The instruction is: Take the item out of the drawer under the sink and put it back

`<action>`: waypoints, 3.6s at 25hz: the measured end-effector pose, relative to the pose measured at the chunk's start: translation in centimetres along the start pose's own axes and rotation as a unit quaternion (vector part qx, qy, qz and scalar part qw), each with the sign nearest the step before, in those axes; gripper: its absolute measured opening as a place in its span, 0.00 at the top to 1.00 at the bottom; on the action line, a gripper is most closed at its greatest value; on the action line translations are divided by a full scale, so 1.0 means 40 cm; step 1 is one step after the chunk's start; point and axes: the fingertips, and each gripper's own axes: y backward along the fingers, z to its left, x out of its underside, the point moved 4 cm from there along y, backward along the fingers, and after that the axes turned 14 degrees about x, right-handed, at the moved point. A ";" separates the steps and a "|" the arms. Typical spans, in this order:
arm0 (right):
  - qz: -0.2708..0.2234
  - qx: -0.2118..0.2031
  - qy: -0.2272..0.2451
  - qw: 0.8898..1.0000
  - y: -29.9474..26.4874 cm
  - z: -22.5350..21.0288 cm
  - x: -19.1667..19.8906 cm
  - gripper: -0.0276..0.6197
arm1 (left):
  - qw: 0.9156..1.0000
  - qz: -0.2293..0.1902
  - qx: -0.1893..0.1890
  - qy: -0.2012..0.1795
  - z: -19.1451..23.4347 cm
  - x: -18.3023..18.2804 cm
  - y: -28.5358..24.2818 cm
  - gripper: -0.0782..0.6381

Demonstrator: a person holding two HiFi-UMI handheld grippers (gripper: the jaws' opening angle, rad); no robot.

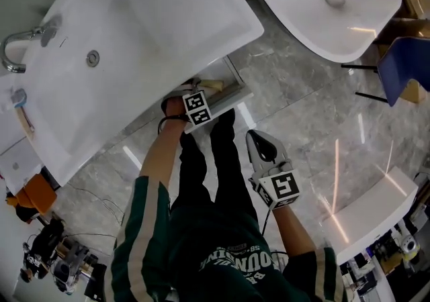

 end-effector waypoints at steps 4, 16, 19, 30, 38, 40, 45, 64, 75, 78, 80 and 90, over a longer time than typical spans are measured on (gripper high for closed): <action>0.005 0.002 -0.003 1.000 0.000 -0.018 0.009 0.95 | 1.000 0.029 0.013 -0.003 0.006 -0.004 -0.033 0.65; 0.008 0.007 -0.010 1.000 0.014 -0.032 0.021 0.95 | 1.000 -0.006 0.010 0.013 0.015 -0.037 0.014 0.82; 0.004 0.008 -0.011 1.000 0.030 -0.023 0.015 0.95 | 1.000 -0.020 0.000 0.013 0.002 -0.047 0.051 0.82; -0.029 0.015 -0.012 0.999 0.094 0.047 -0.020 0.95 | 0.993 -0.097 -0.023 0.060 -0.070 -0.051 0.234 0.82; -0.061 0.011 -0.001 0.998 0.140 0.141 -0.067 0.95 | 0.983 -0.163 -0.045 0.067 -0.174 -0.032 0.437 0.82; -0.074 0.008 0.000 0.997 0.151 0.161 -0.091 0.95 | 0.980 -0.179 -0.056 0.071 -0.189 -0.019 0.497 0.82; -0.106 0.000 0.013 0.994 0.193 0.223 -0.154 0.95 | 0.963 -0.236 -0.093 0.088 -0.222 0.011 0.677 0.82; -0.232 -0.027 0.048 0.971 0.340 0.450 -0.403 0.95 | 0.843 -0.457 -0.233 0.161 -0.340 0.216 1.245 0.82; -0.279 -0.039 0.082 0.956 0.373 0.543 -0.503 0.95 | 0.783 -0.515 -0.295 0.186 -0.387 0.360 1.415 0.82; -0.281 -0.042 0.082 0.955 0.370 0.556 -0.510 0.95 | 0.780 -0.517 -0.300 0.184 -0.386 0.371 1.434 0.82; -0.283 -0.043 0.086 0.954 0.367 0.568 -0.514 0.95 | 0.779 -0.517 -0.302 0.184 -0.384 0.378 1.440 0.82; -0.287 -0.043 0.094 0.952 0.367 0.572 -0.524 0.95 | 0.781 -0.515 -0.299 0.188 -0.379 0.385 1.427 0.82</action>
